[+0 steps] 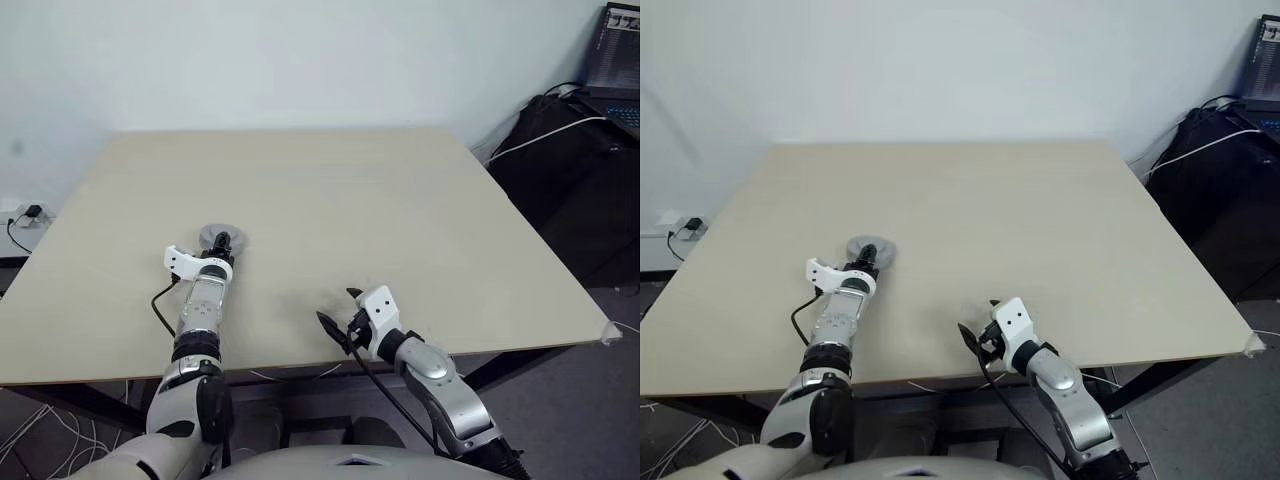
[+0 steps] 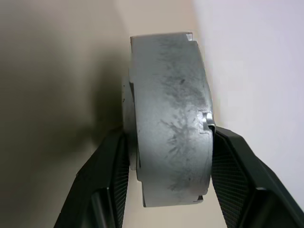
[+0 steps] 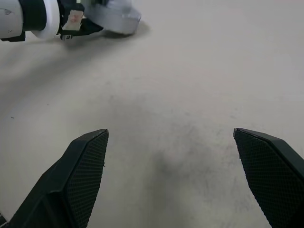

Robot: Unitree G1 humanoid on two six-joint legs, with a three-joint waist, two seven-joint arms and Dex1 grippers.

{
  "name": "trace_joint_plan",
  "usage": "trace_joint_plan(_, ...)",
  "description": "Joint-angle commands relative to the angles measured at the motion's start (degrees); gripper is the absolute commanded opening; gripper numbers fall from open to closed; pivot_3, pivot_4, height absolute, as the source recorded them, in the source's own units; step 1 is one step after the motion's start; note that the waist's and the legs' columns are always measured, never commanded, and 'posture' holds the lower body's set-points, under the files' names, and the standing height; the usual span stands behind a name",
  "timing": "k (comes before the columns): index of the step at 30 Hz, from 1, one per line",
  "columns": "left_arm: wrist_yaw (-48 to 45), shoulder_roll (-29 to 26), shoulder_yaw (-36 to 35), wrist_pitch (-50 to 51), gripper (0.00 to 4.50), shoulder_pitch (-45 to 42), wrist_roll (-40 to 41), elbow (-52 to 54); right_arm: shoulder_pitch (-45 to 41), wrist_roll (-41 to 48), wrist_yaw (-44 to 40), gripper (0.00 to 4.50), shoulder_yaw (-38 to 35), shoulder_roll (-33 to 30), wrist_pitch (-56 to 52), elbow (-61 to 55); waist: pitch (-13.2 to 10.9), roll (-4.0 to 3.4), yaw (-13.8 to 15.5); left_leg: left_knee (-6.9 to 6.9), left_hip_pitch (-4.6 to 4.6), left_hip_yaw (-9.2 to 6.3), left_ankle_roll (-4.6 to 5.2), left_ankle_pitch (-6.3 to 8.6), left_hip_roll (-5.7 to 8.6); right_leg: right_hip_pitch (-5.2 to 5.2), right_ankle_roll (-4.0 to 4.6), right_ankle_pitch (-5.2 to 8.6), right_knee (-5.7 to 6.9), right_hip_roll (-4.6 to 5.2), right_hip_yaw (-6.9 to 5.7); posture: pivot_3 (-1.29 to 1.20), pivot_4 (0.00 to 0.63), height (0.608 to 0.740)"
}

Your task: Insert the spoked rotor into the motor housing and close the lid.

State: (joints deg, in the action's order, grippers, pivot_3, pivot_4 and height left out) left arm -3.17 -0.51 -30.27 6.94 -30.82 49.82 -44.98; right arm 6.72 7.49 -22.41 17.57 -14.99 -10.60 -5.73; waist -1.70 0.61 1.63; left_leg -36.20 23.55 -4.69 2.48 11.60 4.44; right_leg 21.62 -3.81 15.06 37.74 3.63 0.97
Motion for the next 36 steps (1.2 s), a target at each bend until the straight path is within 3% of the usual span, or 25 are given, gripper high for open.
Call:
trace_joint_plan(1,1.0,-0.7,-0.4,0.1,2.44,-0.4,-2.6,-0.5,-0.8,-0.2,-0.2,4.5,-1.0,0.8,-0.1,-1.5,0.1,-0.02,-0.1,0.0,-0.02,0.01,0.0,0.0,0.0,-0.01,0.0,0.0,0.0,0.0,0.02,0.0,0.0,0.74)
trace_joint_plan(7,1.2,0.5,-0.9,3.1,4.34,4.4,-3.5,4.4,-0.8,-0.6,-0.3,4.5,-1.1,1.2,-0.8,-1.7,0.4,-0.17,-0.5,0.0,-0.13,0.0,-0.03,-0.02,-0.01,-0.08,0.05,0.02,0.06,0.01,0.05,0.0,0.0,0.74)
trace_joint_plan(8,1.5,1.0,-0.8,3.8,4.43,5.8,-3.3,6.2,-0.8,-0.7,-0.4,4.5,-1.2,1.2,-0.9,-1.8,0.5,-0.2,-0.8,0.0,-0.16,0.02,-0.03,-0.02,-0.01,-0.09,0.05,0.02,0.05,0.02,0.1,0.0,0.0,0.74)
trace_joint_plan(15,5.9,4.5,1.4,12.7,4.43,20.1,-2.8,25.3,-0.8,-0.3,-0.3,4.5,-1.6,1.7,-1.9,-2.0,0.7,-0.42,-2.1,0.19,-0.36,0.08,-0.02,0.02,-0.02,-0.2,0.33,0.19,0.05,0.31,0.23,0.0,0.0,0.74)
trace_joint_plan(17,6.6,3.9,4.6,16.8,4.43,25.6,-5.0,31.4,-0.8,0.2,-0.6,4.5,-1.8,1.8,-2.6,-2.2,0.9,-0.55,-2.3,0.24,-0.46,0.12,-0.02,0.06,-0.02,-0.27,0.41,0.26,0.04,0.33,0.28,0.0,0.0,0.74)
trace_joint_plan(20,1.5,-1.1,15.0,18.6,4.43,34.7,-13.5,40.6,-0.7,1.4,-1.5,4.5,-2.2,2.2,-3.3,-2.4,1.0,-0.68,-2.3,0.3,-0.76,0.13,-0.02,0.1,-0.02,-0.52,0.28,0.54,0.05,0.35,0.3,0.0,0.0,0.74)
trace_joint_plan(23,-5.3,-6.0,25.3,7.8,4.43,42.8,-25.8,45.9,0.0,1.4,-0.6,4.5,-3.3,3.6,-1.0,-2.1,0.9,-0.8,-2.4,0.39,-0.9,0.13,-0.04,0.11,-0.04,-0.6,0.31,0.63,0.05,0.39,0.45,0.0,0.0,0.74)
trace_joint_plan(29,-5.3,-7.9,33.1,-14.8,4.43,50.5,-44.0,45.9,1.9,-2.3,4.7,4.5,-6.1,5.3,5.0,0.4,0.5,-0.92,-1.8,0.43,-0.57,0.13,-0.05,0.13,-0.03,-0.43,0.26,0.66,0.04,0.67,0.36,0.0,0.0,0.74)
trace_joint_plan(36,2.4,-1.8,36.4,-27.2,4.43,54.0,-53.2,42.8,7.8,-11.4,13.5,4.5,-8.0,4.9,22.0,5.0,0.6,-1.07,-0.5,0.42,-0.05,0.14,-0.05,0.12,0.03,0.11,0.24,0.67,0.02,0.72,0.21,0.0,0.0,0.74)
